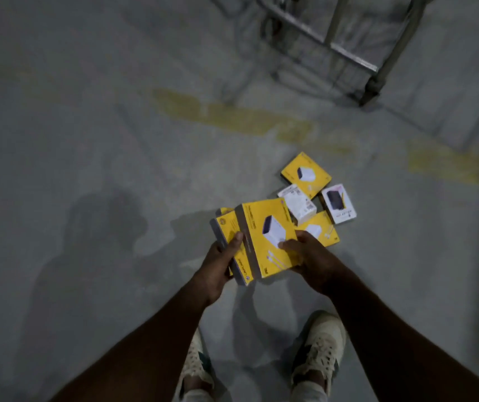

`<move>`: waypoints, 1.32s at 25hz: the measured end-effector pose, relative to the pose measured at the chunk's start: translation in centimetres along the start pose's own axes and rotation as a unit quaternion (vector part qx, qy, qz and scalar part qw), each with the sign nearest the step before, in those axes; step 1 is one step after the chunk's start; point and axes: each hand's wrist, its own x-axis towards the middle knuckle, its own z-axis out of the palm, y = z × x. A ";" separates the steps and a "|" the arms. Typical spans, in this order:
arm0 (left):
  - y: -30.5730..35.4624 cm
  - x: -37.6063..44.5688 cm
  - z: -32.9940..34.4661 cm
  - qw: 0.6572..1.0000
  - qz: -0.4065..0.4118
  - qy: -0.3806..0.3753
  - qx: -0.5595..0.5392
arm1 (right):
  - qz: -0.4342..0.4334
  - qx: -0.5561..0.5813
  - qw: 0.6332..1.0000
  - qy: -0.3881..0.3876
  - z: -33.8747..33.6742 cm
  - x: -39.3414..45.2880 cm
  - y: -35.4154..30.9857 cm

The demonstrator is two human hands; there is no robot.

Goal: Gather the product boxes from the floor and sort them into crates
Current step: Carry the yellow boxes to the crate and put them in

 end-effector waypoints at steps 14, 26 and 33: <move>21.0 -28.3 4.3 0.985 0.134 -0.017 -0.110 | 0.036 -0.061 0.974 -0.217 13.1 -24.5 -25.8; 20.5 -54.8 -0.8 0.913 0.283 0.106 -0.276 | 0.040 0.010 0.935 -0.352 28.5 -42.4 -24.9; 7.0 -68.7 -6.6 0.862 0.349 0.226 -0.291 | 0.086 -0.208 0.870 -0.439 38.4 -54.1 -13.1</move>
